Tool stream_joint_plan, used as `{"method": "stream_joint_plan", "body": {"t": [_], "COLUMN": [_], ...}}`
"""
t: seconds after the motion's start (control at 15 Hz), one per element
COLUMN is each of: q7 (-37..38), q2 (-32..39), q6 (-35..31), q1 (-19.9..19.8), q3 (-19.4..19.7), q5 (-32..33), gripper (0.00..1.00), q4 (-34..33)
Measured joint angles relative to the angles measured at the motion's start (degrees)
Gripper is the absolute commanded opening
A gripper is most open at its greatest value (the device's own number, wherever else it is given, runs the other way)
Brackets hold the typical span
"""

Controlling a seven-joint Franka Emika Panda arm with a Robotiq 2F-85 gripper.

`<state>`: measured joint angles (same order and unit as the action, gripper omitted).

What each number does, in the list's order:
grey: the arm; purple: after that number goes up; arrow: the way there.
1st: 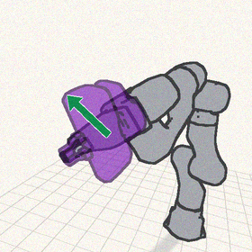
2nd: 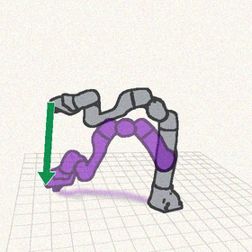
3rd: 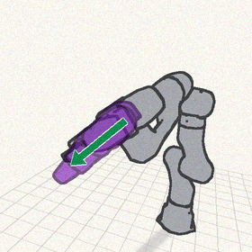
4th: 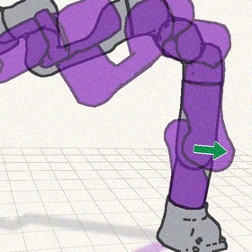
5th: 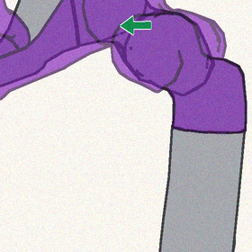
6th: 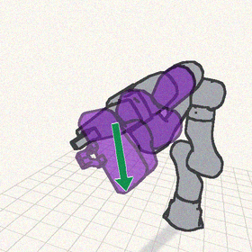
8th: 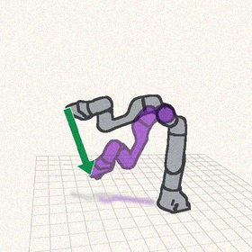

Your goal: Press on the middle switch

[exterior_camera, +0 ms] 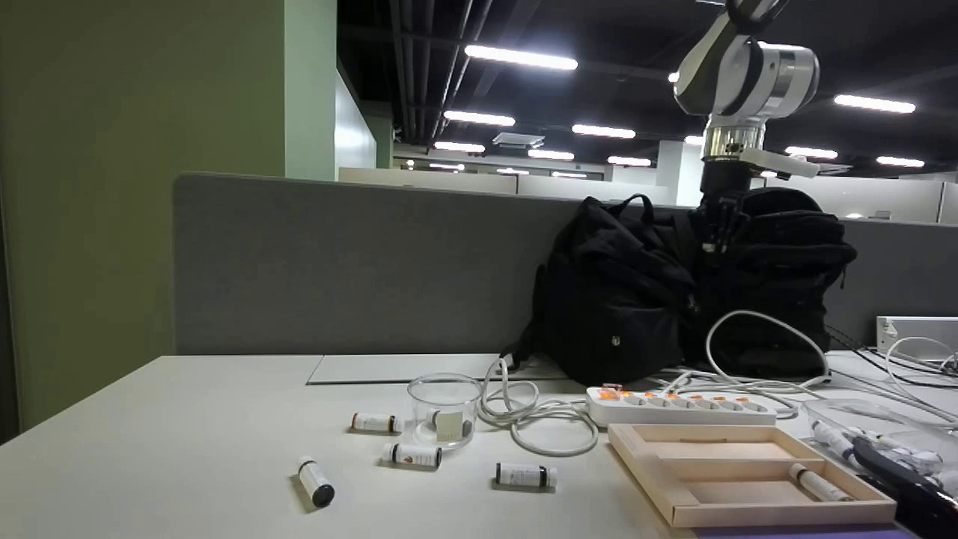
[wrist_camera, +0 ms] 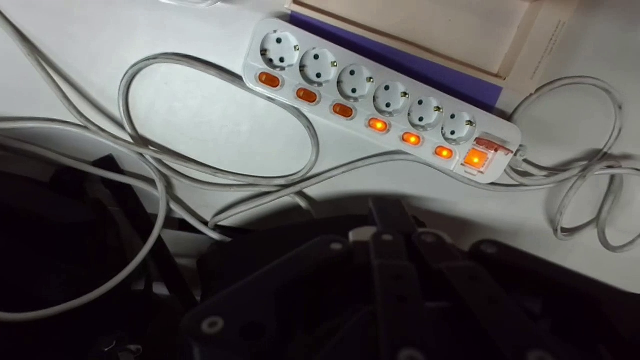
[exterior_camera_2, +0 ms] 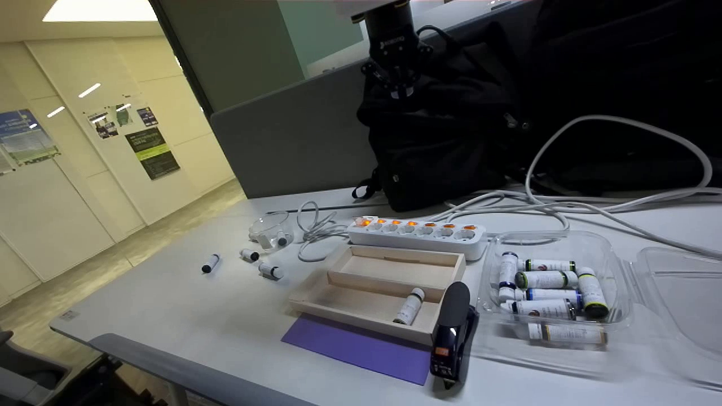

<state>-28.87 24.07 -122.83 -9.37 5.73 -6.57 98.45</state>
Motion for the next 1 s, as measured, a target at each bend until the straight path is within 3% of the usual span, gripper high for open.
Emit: {"method": "stream_joint_plan", "body": {"t": [0.4, 1.0], "q7": [-0.2, -0.3], "q2": [-0.7, -1.3], "q6": [16.6, 18.4], "q1": [-2.8, -3.3], "q3": [-0.3, -0.5], "q5": [-0.1, -0.1], "gripper": [0.01, 0.00], "q4": [-3.1, -3.3]}}
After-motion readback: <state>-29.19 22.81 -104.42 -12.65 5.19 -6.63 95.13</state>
